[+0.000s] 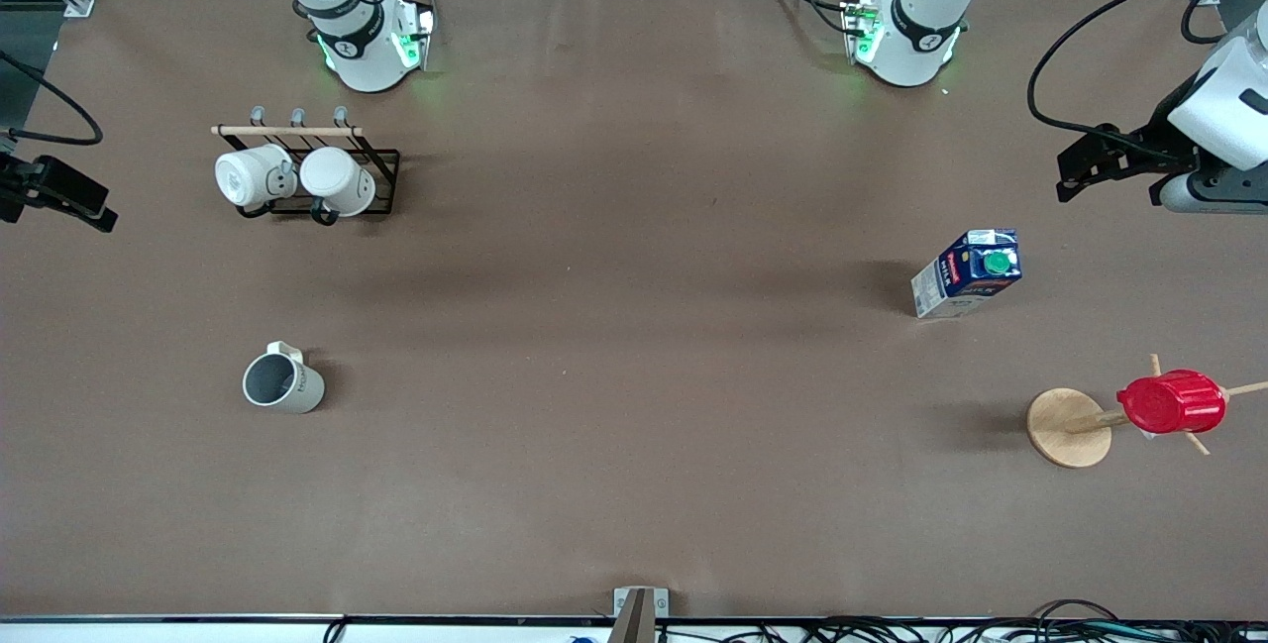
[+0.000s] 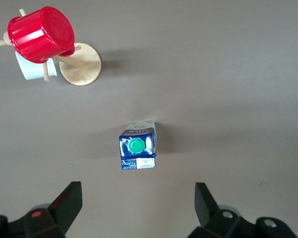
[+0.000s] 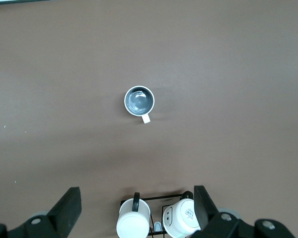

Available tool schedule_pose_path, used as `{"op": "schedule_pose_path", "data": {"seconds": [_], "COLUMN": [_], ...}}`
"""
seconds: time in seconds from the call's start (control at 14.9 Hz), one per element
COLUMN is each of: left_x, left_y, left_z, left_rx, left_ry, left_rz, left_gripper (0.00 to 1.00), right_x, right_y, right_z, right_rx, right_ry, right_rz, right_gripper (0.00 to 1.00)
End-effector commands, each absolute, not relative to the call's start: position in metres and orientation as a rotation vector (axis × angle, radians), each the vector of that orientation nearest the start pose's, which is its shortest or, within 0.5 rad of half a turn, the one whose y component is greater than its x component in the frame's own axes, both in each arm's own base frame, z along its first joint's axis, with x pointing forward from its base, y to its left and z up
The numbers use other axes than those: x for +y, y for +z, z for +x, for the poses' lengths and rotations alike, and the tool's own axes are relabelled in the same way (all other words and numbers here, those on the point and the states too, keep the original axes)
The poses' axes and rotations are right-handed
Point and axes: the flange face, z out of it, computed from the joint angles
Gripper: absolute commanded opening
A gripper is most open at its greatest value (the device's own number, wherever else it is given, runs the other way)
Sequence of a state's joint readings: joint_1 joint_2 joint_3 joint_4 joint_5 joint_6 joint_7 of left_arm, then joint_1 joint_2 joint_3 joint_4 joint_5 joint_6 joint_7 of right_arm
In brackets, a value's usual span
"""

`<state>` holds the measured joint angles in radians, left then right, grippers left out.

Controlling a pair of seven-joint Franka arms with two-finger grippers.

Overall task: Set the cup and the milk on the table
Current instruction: 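Move the left gripper toward the blue milk carton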

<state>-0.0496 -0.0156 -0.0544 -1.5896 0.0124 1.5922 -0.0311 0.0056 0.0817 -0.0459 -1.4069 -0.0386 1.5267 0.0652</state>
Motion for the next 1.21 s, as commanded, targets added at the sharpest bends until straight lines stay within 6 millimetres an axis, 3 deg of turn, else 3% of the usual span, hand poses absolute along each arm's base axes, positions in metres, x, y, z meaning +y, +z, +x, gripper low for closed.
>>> {"op": "schedule_pose_path", "data": {"seconds": [0.0, 0.6, 0.94, 1.14], "left_x": [-0.054, -0.050, -0.032, -0.019], "left_y": [0.627, 0.615, 0.564, 0.515], "left_z": [0.543, 0.545, 0.540, 0.534], "left_rx": [0.099, 0.043, 0.028, 0.007], "left_ry": [-0.051, -0.024, 0.009, -0.024], "left_rz": [-3.141, -3.140, -3.133, -3.133], "left_gripper": [1.00, 1.00, 0.99, 1.00], "right_x": [-0.027, -0.026, -0.027, -0.017], "right_y": [0.653, 0.653, 0.642, 0.601], "right_z": [0.571, 0.571, 0.573, 0.592], "right_rx": [0.155, 0.155, 0.150, 0.113], "right_ry": [-0.076, -0.071, -0.039, 0.002], "right_rz": [-3.164, -3.162, -3.164, -3.167], "right_gripper": [1.00, 1.00, 1.00, 1.00]}}
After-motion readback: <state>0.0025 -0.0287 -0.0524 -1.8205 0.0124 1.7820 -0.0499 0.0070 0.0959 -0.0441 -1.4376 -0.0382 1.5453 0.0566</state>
